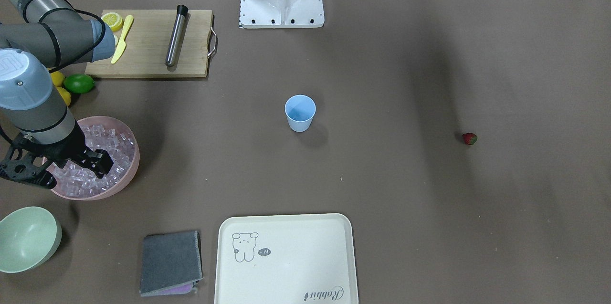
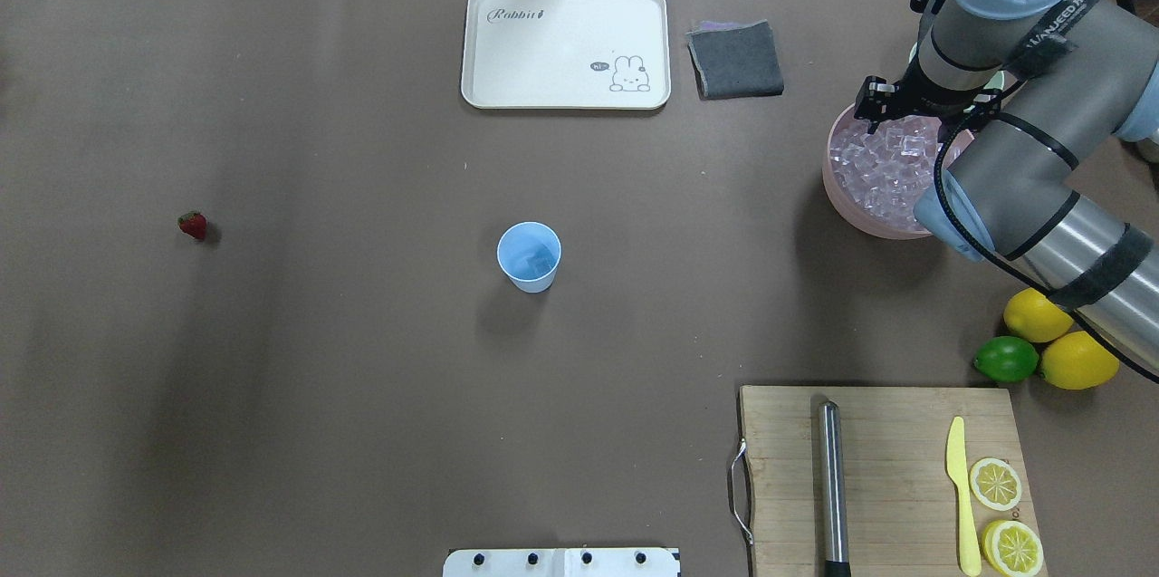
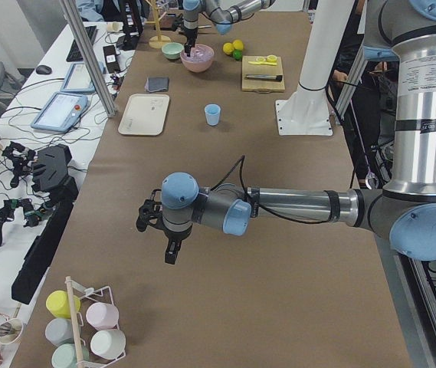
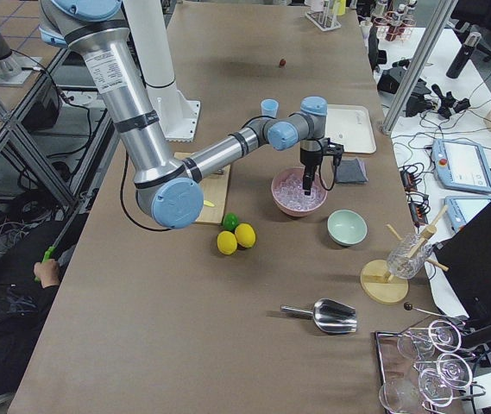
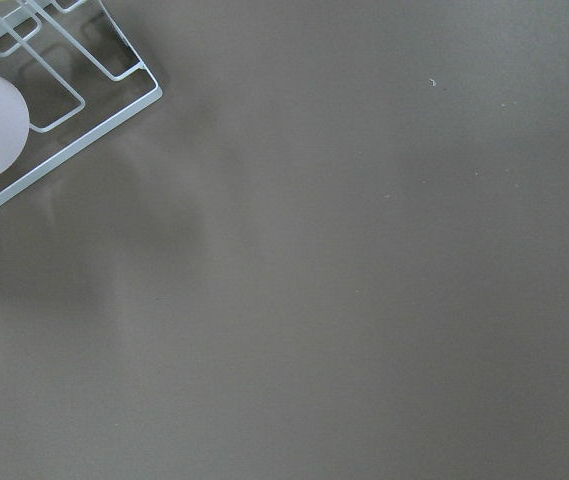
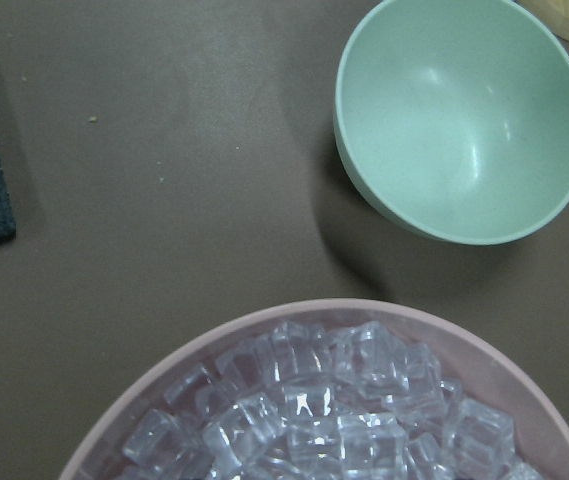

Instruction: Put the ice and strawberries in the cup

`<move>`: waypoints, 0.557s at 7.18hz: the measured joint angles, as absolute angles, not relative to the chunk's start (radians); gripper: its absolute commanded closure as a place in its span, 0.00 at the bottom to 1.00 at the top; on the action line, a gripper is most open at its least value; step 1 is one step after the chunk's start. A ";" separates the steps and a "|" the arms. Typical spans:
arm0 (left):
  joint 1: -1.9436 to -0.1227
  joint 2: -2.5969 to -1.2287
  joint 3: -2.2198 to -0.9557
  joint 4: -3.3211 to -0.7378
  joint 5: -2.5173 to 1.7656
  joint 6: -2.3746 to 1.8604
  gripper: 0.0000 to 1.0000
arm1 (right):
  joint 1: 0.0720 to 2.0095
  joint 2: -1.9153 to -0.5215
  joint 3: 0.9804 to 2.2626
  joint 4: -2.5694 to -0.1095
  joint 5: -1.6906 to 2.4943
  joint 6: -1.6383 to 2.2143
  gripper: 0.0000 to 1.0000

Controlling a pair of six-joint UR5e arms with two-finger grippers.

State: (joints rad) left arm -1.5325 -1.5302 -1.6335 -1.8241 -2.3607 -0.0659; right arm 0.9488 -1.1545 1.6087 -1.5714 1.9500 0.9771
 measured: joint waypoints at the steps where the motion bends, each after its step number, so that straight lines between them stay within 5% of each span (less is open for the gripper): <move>1: -1.532 -1.530 -1.633 -1.824 -2.361 -0.066 0.02 | 0.950 -1.154 1.608 -1.571 1.952 0.914 0.11; 4: -1.532 -1.532 -1.633 -1.824 -2.360 -0.067 0.02 | 0.959 -1.153 1.598 -1.572 1.960 0.752 0.12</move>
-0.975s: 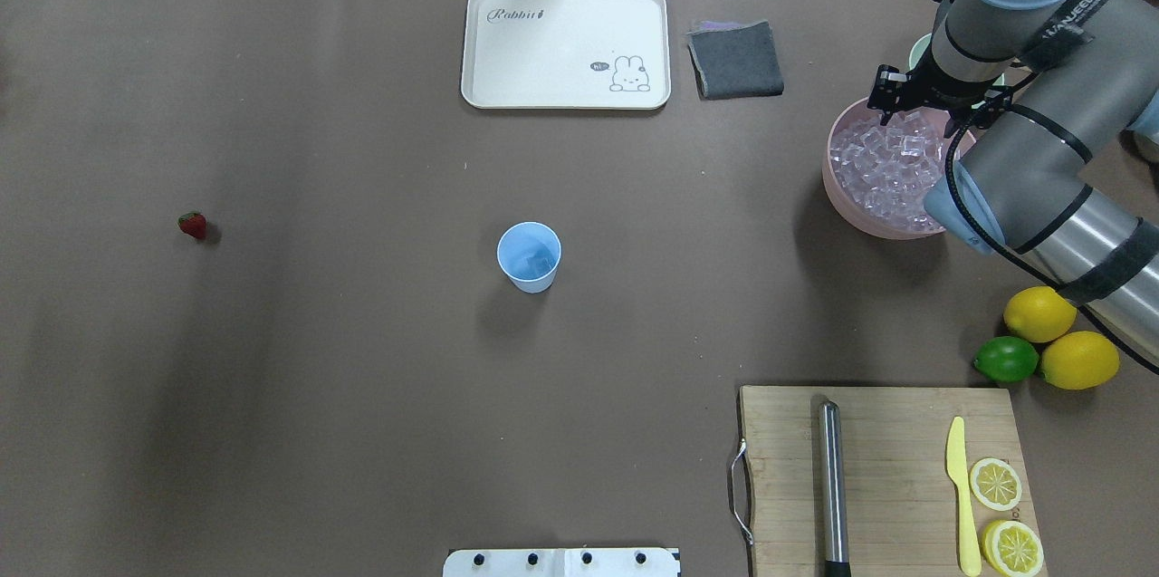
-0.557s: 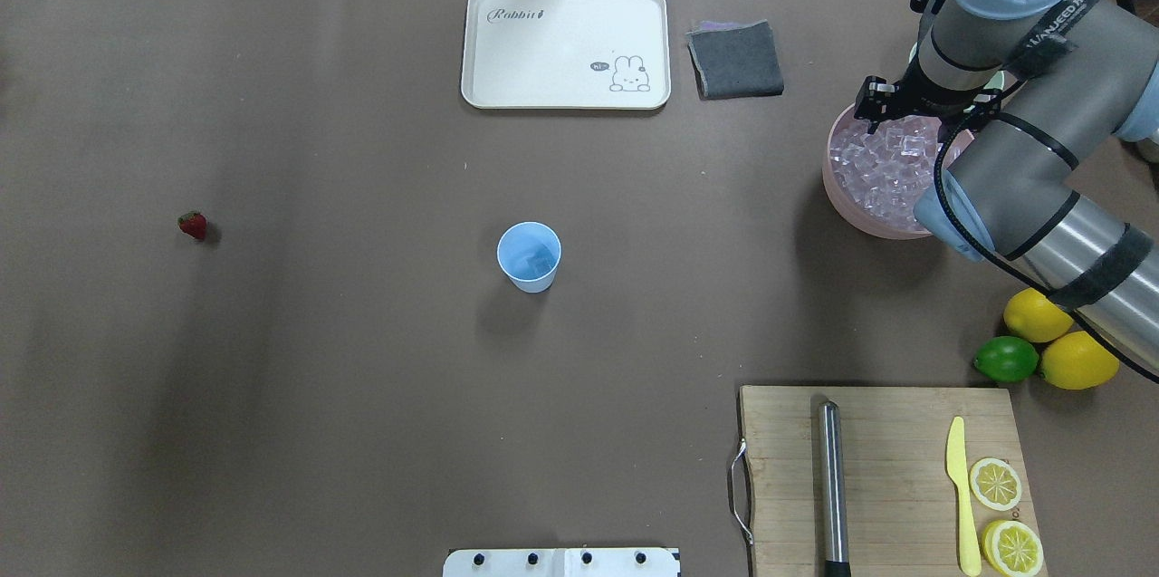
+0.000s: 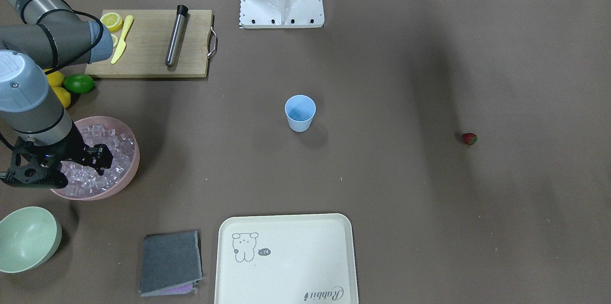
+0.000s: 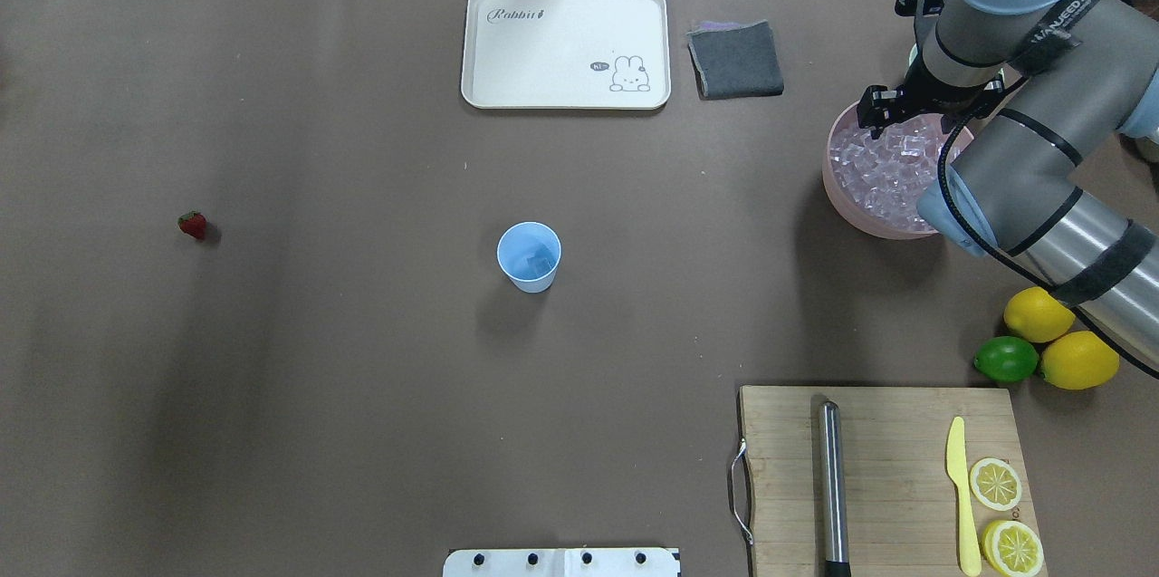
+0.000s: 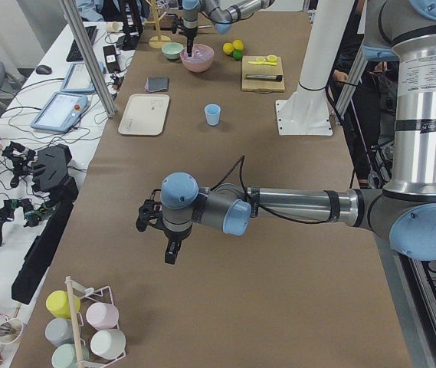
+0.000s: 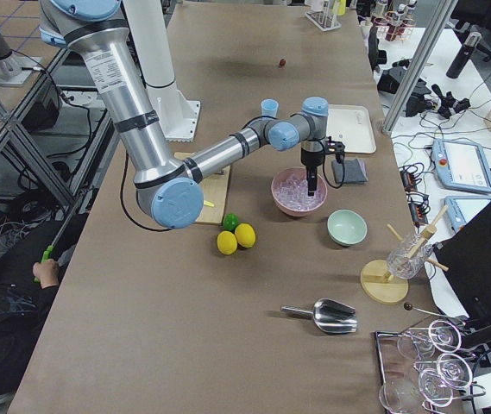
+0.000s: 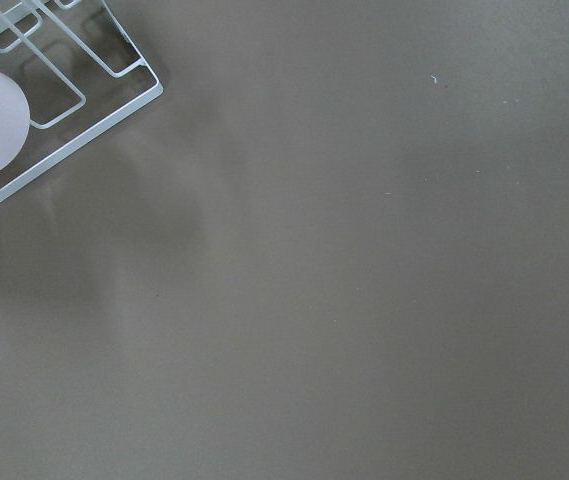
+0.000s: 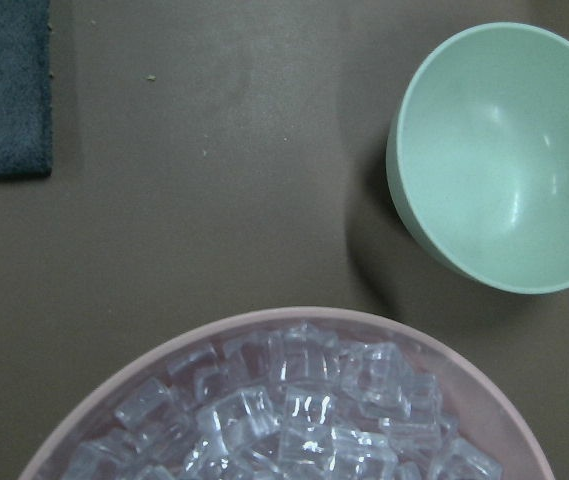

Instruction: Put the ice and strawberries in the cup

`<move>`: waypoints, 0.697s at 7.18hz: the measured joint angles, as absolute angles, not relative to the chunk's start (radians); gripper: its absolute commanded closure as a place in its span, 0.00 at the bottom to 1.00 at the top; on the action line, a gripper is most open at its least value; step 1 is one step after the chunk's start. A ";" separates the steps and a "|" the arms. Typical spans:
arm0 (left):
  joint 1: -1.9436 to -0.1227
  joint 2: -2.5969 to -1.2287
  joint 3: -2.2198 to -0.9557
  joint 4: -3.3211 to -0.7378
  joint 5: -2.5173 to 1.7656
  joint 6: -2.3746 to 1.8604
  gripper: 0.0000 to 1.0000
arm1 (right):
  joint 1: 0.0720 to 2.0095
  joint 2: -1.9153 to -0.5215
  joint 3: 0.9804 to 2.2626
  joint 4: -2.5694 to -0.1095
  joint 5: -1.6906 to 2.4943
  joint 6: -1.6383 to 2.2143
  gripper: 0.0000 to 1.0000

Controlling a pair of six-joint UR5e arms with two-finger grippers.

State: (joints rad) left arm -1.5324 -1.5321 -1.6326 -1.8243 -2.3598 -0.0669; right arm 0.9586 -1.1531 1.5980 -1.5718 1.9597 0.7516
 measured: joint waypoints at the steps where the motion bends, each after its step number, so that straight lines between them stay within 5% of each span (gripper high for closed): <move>1: -1.532 -1.534 -1.633 -1.824 -2.359 -0.068 0.02 | 0.959 -1.152 1.588 -1.571 1.960 0.737 0.12; 5: -1.532 -1.543 -1.636 -1.824 -2.361 -0.072 0.02 | 0.962 -1.136 1.539 -1.571 1.960 0.718 0.11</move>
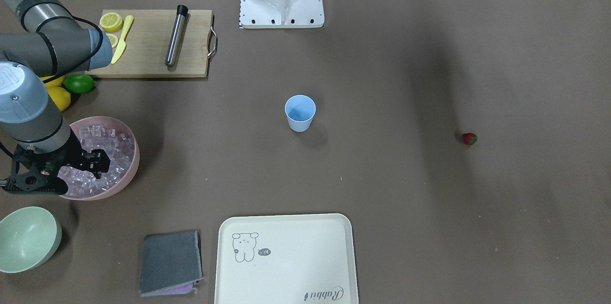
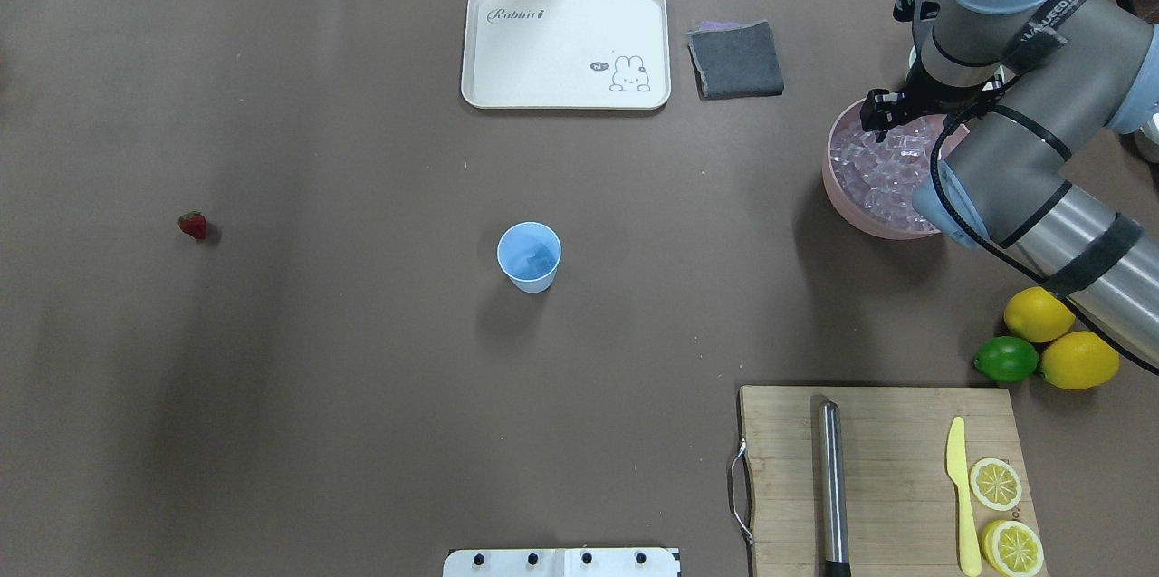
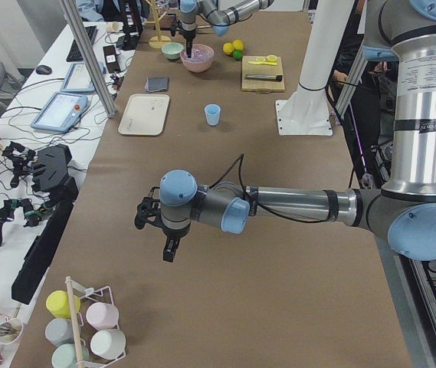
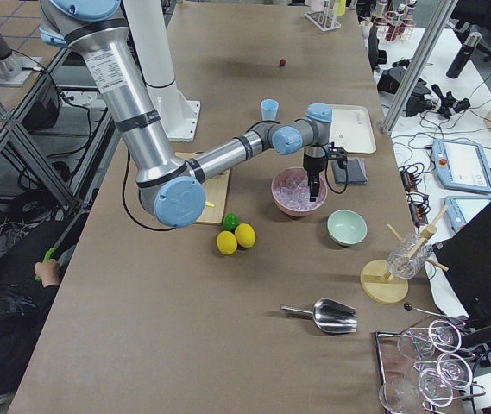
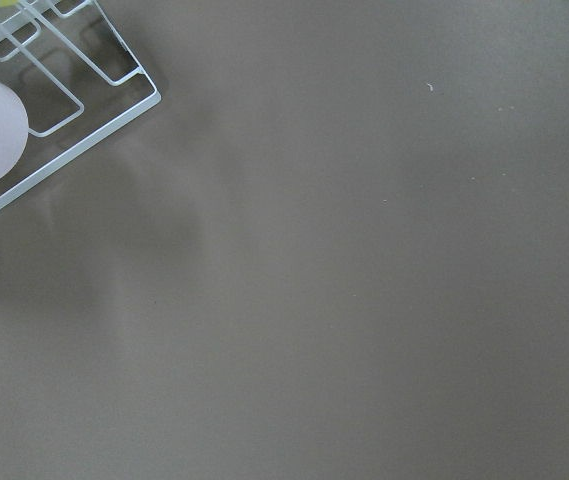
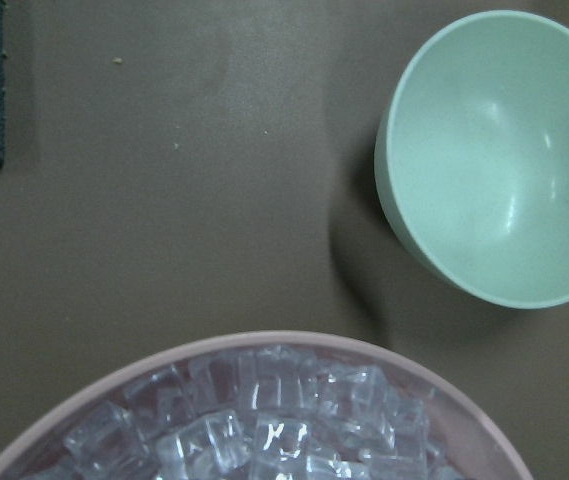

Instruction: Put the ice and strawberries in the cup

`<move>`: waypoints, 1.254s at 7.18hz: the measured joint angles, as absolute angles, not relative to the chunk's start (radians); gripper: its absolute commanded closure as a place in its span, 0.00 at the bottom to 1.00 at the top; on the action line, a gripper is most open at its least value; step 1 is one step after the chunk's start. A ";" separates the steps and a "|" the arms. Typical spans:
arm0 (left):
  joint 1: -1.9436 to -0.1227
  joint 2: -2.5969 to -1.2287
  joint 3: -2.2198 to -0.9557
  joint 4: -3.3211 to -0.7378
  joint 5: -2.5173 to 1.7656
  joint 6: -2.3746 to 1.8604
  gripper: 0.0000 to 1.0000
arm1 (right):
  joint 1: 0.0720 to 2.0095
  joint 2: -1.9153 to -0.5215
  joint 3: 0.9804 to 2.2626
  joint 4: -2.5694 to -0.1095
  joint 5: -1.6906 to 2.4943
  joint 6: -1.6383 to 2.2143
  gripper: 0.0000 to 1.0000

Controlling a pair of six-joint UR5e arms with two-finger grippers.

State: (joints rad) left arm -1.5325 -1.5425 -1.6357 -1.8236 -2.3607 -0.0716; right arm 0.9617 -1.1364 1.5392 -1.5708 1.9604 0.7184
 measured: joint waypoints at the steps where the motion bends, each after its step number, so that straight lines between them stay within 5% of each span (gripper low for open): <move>1: -1.532 -1.548 -1.634 -1.823 -2.360 -0.073 0.02 | 0.962 -1.135 1.534 -1.571 1.960 0.709 0.11; 7: -1.532 -1.561 -1.630 -1.820 -2.359 -0.074 0.02 | 0.956 -1.133 1.514 -1.571 1.962 0.703 0.12; 9: -1.532 -1.562 -1.630 -1.821 -2.359 -0.074 0.02 | 0.952 -1.133 1.507 -1.571 1.962 0.703 0.19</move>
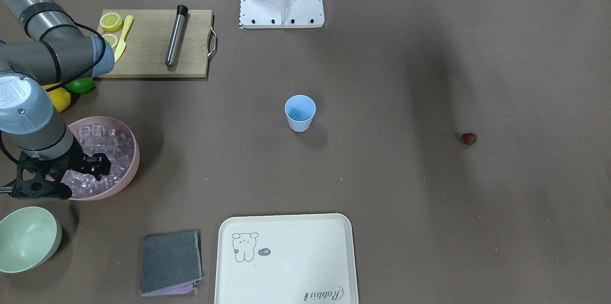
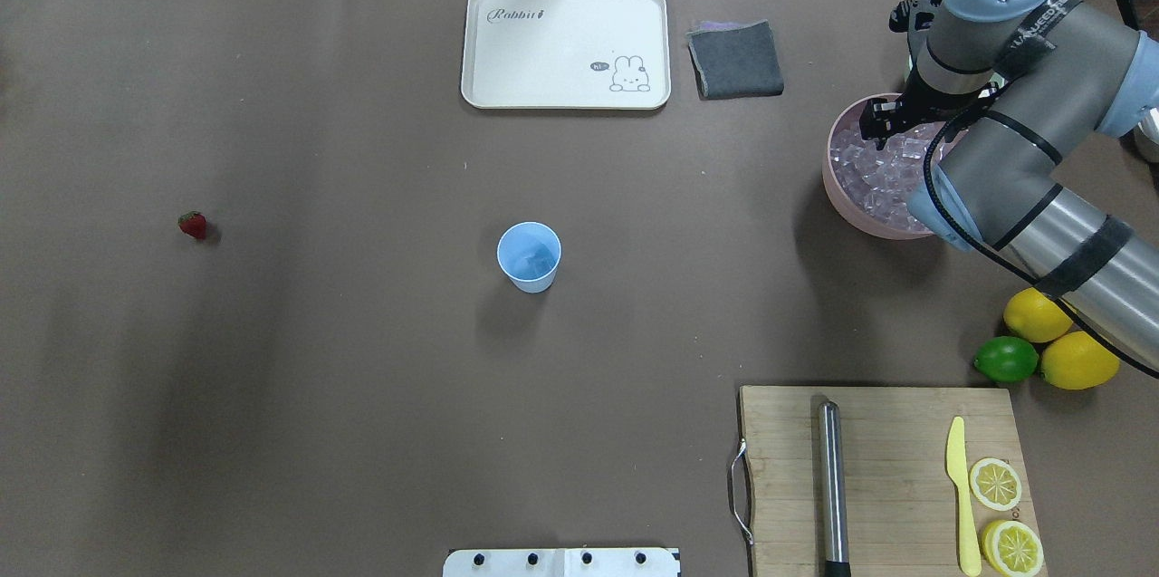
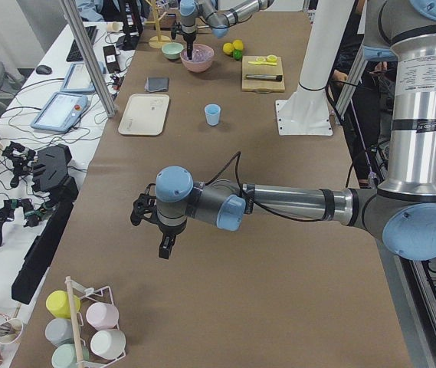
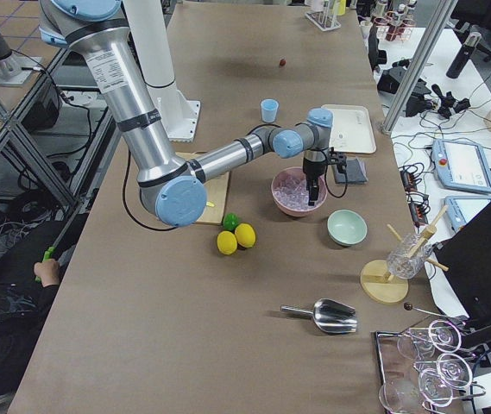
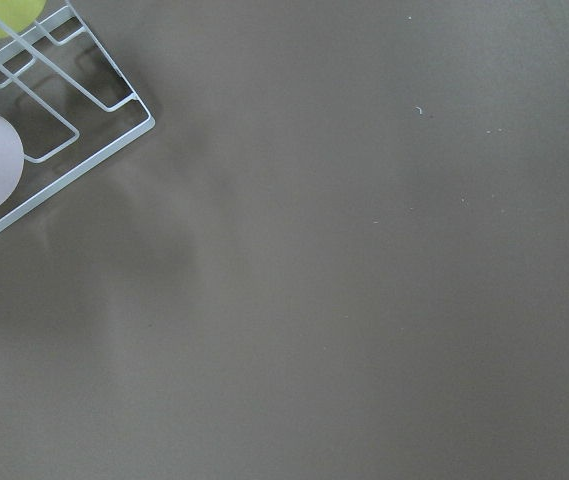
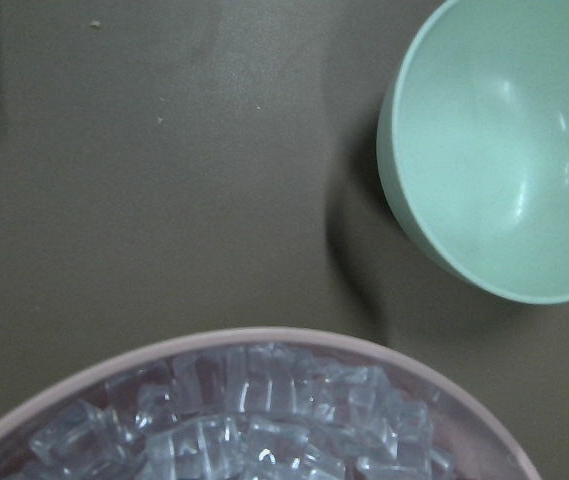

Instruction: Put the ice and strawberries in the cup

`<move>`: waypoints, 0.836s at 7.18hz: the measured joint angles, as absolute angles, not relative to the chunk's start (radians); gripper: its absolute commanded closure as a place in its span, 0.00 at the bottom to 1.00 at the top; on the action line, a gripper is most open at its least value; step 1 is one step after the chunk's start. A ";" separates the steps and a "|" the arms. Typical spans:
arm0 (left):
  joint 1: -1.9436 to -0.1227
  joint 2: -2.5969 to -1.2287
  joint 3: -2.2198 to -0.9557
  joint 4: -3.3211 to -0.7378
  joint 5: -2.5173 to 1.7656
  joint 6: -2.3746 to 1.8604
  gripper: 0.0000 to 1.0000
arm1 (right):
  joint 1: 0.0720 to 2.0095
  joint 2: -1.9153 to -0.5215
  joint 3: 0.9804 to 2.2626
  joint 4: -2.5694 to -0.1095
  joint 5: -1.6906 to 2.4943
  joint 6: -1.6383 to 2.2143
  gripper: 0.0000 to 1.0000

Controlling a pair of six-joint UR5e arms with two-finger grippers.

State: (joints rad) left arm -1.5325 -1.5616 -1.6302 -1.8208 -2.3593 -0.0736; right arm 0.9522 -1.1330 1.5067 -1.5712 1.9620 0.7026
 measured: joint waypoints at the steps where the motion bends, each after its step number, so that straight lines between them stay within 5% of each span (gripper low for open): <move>1: -1.532 -1.562 -1.630 -1.821 -2.359 -0.074 0.02 | 0.951 -1.133 1.505 -1.571 1.962 0.703 0.29; 3: -1.532 -1.562 -1.629 -1.821 -2.359 -0.074 0.02 | 0.950 -1.132 1.505 -1.571 1.962 0.699 0.83; 4: -1.532 -1.562 -1.629 -1.821 -2.359 -0.074 0.02 | 0.950 -1.132 1.506 -1.571 1.962 0.691 1.00; 6: -1.532 -1.562 -1.629 -1.821 -2.359 -0.074 0.02 | 0.955 -1.134 1.510 -1.571 1.970 0.668 1.00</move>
